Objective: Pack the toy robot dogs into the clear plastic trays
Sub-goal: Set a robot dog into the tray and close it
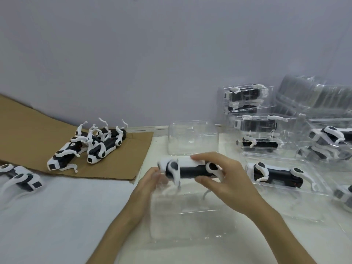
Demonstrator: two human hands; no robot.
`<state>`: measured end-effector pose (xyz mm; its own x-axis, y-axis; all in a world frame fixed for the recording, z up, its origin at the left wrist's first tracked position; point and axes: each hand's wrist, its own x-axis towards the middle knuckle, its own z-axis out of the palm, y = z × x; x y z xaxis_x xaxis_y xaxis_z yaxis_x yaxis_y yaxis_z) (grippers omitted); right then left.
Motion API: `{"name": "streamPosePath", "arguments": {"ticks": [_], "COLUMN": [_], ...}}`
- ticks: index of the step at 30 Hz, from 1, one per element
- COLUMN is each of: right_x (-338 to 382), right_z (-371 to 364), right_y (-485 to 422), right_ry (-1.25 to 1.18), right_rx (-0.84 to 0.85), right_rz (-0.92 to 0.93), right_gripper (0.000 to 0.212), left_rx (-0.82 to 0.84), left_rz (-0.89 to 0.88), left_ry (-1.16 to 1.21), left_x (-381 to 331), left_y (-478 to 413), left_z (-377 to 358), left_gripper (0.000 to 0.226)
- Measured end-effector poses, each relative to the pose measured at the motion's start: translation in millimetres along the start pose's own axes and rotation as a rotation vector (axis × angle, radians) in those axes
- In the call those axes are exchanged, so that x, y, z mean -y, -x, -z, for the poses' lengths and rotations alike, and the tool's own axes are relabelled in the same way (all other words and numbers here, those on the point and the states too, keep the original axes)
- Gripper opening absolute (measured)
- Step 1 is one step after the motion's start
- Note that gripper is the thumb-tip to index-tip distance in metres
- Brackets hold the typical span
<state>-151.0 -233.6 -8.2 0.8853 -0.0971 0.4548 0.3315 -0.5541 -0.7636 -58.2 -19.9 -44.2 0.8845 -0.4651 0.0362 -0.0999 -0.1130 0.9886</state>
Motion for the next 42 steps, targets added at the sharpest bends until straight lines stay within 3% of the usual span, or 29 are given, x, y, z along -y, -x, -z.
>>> {"name": "streamPosePath", "arguments": {"ticks": [7,10,13,17,20,25,28,30,33,37,40,42], "right_x": [-1.7,-1.2,-0.5,-1.3,-3.3,-14.0,-19.2,-19.5,-22.7,-18.5,-18.4,-20.7], "right_z": [5.5,2.5,1.1,0.4,-0.5,-6.7,-12.9,-11.7,-7.2,-8.7,-9.9,-9.4], "right_y": [0.4,1.2,0.9,-0.6,-3.6,-3.8,-7.6,-8.7,-10.4,-16.8,-7.0,-2.7], "right_ry": [0.253,0.288,0.277,0.233,0.155,0.028,-0.154,-0.357,-0.475,-0.494,-0.495,-0.478], "right_rx": [0.243,0.262,0.208,-0.108,-0.189,-0.011,-0.037,-0.068,-0.028,0.006,0.094,0.035], "right_rz": [-0.112,-0.141,-0.123,-0.082,-0.234,-0.615,-0.701,-0.759,-0.759,-0.674,-0.513,-0.458], "right_gripper": [0.040,0.038,0.038,0.030,0.027,0.055,0.041,0.028,0.039,0.025,0.050,0.059], "left_rx": [0.002,0.001,-0.080,-0.223,-0.123,-0.223,-0.251,-0.263,-0.281,-0.263,-0.254,-0.184], "left_rz": [-0.042,0.005,0.046,0.128,0.193,0.127,0.086,0.034,-0.035,-0.088,-0.108,-0.105], "left_ry": [0.002,0.011,-0.032,-0.174,-0.277,-0.296,-0.267,-0.229,-0.140,-0.046,0.045,0.063], "left_x": [11.3,9.7,9.6,4.1,0.1,-1.6,-2.6,-2.4,-3.0,-6.3,-11.4,-13.3], "left_y": [3.4,1.4,2.5,5.0,6.7,7.0,5.9,5.9,6.3,6.8,6.8,7.5], "left_z": [2.7,3.0,3.9,9.9,13.0,5.2,3.1,4.1,5.9,3.7,6.0,9.6], "left_gripper": [0.032,0.034,0.031,0.040,0.057,0.060,0.032,0.031,0.045,0.046,0.054,0.064]}}
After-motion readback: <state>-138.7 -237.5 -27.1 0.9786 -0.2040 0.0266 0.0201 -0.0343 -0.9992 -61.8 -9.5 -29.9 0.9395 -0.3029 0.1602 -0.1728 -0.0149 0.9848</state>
